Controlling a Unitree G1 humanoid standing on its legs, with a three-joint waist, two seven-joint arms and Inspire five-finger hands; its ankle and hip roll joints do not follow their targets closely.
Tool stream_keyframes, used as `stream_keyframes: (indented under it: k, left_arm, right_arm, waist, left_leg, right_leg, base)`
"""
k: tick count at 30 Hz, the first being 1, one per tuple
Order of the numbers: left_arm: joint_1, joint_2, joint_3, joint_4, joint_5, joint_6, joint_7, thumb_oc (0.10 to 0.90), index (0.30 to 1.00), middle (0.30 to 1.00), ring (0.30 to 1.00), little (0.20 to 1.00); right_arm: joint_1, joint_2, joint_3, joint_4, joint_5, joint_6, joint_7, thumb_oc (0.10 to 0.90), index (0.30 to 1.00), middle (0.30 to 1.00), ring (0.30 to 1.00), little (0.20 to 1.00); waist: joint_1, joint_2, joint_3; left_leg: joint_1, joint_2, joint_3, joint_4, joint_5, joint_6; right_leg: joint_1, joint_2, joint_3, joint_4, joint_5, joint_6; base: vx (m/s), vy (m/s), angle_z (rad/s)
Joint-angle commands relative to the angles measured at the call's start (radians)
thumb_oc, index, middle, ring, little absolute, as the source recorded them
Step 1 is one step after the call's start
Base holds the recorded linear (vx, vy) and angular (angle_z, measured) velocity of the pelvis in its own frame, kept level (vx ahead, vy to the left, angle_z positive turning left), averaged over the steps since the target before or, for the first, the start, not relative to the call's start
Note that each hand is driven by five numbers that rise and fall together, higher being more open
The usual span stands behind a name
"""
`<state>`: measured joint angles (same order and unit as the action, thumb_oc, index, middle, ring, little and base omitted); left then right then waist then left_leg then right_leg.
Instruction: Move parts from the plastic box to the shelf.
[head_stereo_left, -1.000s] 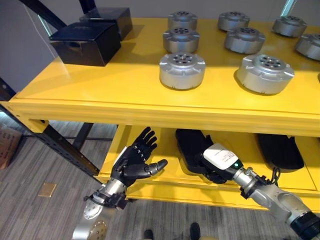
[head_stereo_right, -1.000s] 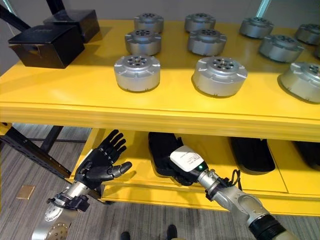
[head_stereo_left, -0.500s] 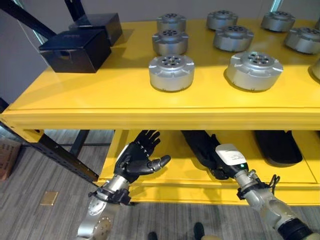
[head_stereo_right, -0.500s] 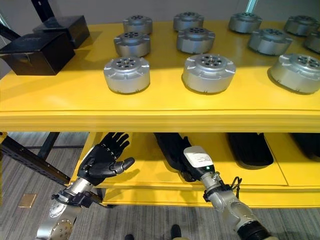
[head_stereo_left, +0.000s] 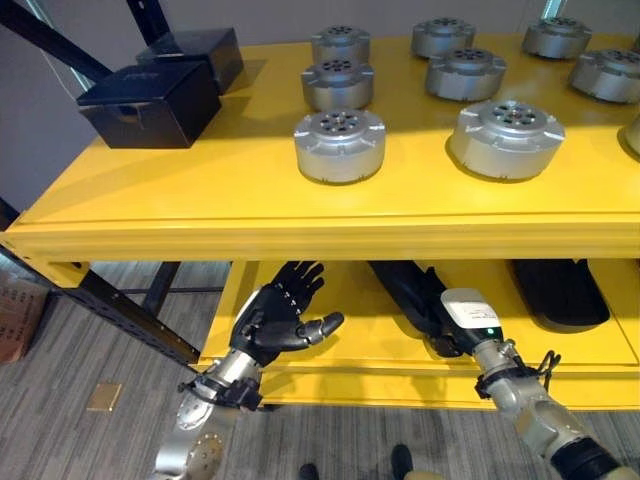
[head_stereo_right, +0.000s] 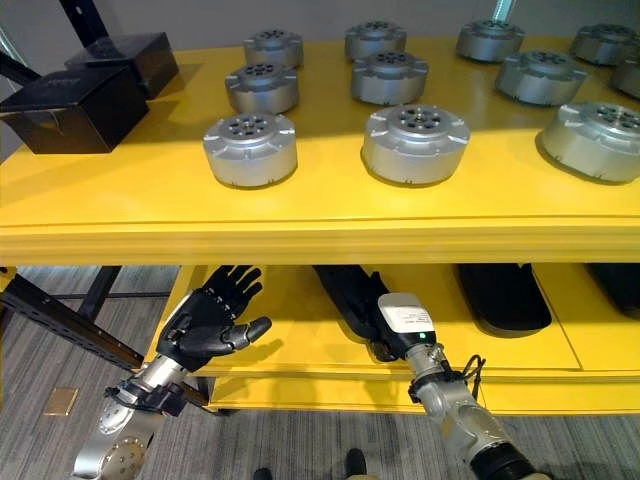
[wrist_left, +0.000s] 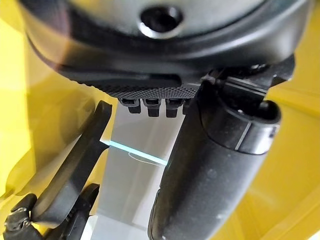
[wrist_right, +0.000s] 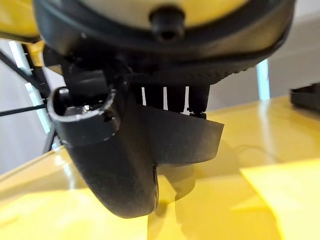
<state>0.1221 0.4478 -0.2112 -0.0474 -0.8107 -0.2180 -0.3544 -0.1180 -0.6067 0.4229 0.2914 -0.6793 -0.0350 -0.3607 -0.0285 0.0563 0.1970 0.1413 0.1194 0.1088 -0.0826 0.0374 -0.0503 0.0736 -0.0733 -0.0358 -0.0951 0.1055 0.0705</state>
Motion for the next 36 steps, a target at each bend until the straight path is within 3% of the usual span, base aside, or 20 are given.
stream_keyframes:
  k: [1,11,22,29,36]
  left_arm:
    - [-0.117,-0.007,-0.001,-0.044,0.012,-0.070,-0.015,0.900,1.000,1.000,1.000,1.000]
    - [-0.114,-0.030,0.001,-0.052,0.027,-0.062,-0.001,0.900,1.000,1.000,1.000,1.000]
    - [-0.121,-0.039,-0.009,-0.054,0.027,-0.057,0.008,0.900,1.000,1.000,1.000,1.000]
    - [-0.122,-0.038,-0.018,-0.062,0.022,-0.062,0.016,0.900,1.000,1.000,1.000,1.000]
    - [-0.116,-0.032,-0.018,-0.062,0.013,-0.075,0.017,0.900,1.000,1.000,1.000,1.000]
  right_arm:
    - [-0.109,0.024,-0.046,0.007,0.127,0.016,-0.103,0.400,0.300,0.300,0.300,0.300]
    - [-0.076,0.147,-0.071,0.018,0.340,-0.007,-0.119,0.400,0.300,0.300,0.300,0.300]
    - [-0.075,0.192,-0.046,0.009,0.357,0.003,-0.153,0.400,0.300,0.300,0.300,0.300]
    - [-0.075,0.203,-0.067,0.021,0.349,0.041,-0.282,0.400,0.300,0.300,0.300,0.300]
    - [-0.057,0.206,-0.115,0.011,0.319,0.020,-0.406,0.400,0.300,0.300,0.300,0.300]
  waist:
    - [-0.003,-0.048,-0.033]
    - [-0.005,-0.029,-0.031]
    - [0.001,-0.023,-0.032]
    - [0.000,-0.019,-0.031]
    - [-0.010,-0.011,-0.029]
  left_leg:
    - [-0.002,0.004,0.025,0.064,-0.101,0.001]
    - [-0.002,-0.008,0.023,0.049,-0.096,0.005]
    - [-0.006,-0.017,0.012,0.047,-0.094,0.008]
    - [-0.009,-0.019,0.018,0.045,-0.091,0.010]
    - [-0.007,-0.020,0.026,0.048,-0.093,0.014]
  right_leg:
    - [0.014,-0.084,-0.030,0.066,-0.103,0.044]
    - [0.012,-0.099,-0.034,0.064,-0.098,0.048]
    - [0.013,-0.107,-0.036,0.067,-0.097,0.050]
    - [0.011,-0.110,-0.036,0.067,-0.094,0.052]
    - [0.010,-0.115,-0.031,0.072,-0.094,0.056]
  base:
    - [0.00,0.000,0.00]
    - [0.01,0.036,-0.01]
    - [0.00,0.003,0.00]
    - [0.00,0.006,0.01]
    - [0.00,0.005,0.00]
